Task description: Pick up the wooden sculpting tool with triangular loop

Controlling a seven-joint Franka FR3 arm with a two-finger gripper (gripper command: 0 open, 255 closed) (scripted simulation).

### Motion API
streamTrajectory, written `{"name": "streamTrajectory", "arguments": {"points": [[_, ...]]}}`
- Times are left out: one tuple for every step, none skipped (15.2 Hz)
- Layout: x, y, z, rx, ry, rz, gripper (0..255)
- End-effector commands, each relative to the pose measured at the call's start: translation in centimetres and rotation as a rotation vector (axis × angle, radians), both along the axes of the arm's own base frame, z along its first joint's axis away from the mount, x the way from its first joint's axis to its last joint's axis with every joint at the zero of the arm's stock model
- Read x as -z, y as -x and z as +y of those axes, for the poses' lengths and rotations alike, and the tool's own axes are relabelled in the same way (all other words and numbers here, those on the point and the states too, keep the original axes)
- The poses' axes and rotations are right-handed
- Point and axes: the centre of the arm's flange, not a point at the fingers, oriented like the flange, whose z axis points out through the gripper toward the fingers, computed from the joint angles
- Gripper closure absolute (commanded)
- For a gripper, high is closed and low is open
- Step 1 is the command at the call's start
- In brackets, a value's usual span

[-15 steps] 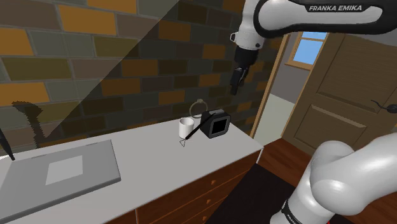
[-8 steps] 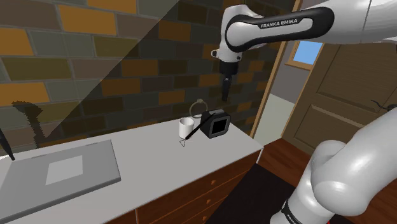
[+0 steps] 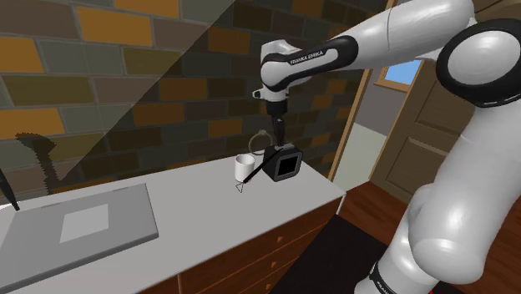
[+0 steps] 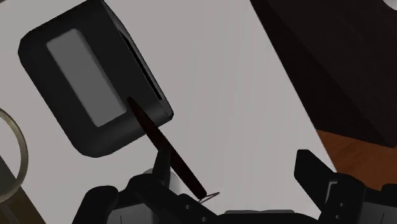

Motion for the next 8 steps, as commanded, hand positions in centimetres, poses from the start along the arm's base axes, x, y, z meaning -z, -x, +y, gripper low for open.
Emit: {"name": "streamTrajectory", "arguments": {"points": [[2.3,-2.0,0.0,-0.075,-0.002,0.044,0],[3.5,-2.9,0.2,-0.111,-0.003,0.064,0],[4.7,-3.8,0.3,-0.146,-0.003,0.085,0],[5.9,-4.6,0.5,-0.181,-0.004,0.106,0],[7.2,-5.5,0.7,-0.217,-0.005,0.126,0],[8.4,-6.3,0.9,-0.252,-0.006,0.147,0],[9.7,-7.0,1.2,-0.288,-0.006,0.168,0],[11.0,-7.8,1.5,-0.323,-0.007,0.188,0]]}}
